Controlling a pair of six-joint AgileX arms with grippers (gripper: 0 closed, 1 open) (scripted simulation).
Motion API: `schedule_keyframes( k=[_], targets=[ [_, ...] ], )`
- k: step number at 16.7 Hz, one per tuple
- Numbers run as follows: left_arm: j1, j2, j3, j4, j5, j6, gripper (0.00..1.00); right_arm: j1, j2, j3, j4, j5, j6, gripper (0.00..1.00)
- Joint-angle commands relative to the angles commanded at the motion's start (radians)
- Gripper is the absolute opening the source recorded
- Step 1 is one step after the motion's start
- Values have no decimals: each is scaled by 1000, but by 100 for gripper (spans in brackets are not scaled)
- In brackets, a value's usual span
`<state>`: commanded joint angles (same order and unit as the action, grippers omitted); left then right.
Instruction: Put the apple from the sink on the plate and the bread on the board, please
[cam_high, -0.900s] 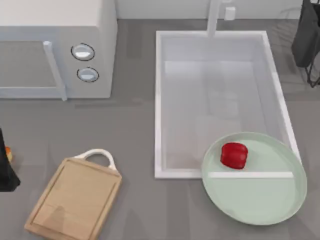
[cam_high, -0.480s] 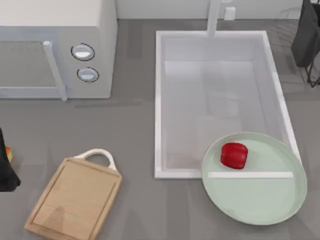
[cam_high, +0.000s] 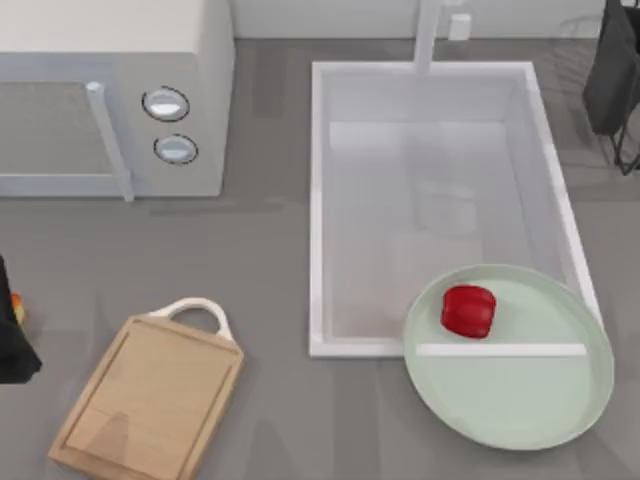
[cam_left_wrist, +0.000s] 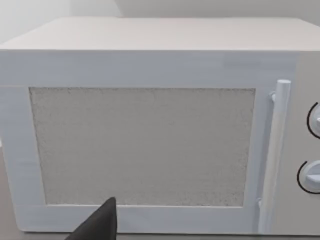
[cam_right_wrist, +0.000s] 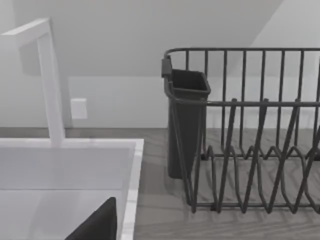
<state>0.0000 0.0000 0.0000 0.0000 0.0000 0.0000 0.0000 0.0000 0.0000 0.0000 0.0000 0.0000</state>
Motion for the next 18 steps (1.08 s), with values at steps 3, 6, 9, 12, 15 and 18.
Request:
schedule_keyframes(
  k=[3, 6, 9, 12, 15, 18],
  targets=[
    [0, 0, 0, 0, 0, 0, 100, 0, 0, 0, 0, 0, 0, 100],
    [0, 0, 0, 0, 0, 0, 100, 0, 0, 0, 0, 0, 0, 100],
    [0, 0, 0, 0, 0, 0, 100, 0, 0, 0, 0, 0, 0, 100],
    [0, 0, 0, 0, 0, 0, 100, 15, 60, 44, -30, 0, 16, 100],
    [0, 0, 0, 0, 0, 0, 100, 51, 204, 150, -102, 0, 53, 100],
    [0, 0, 0, 0, 0, 0, 100, 103, 413, 303, -207, 0, 107, 100]
  ],
)
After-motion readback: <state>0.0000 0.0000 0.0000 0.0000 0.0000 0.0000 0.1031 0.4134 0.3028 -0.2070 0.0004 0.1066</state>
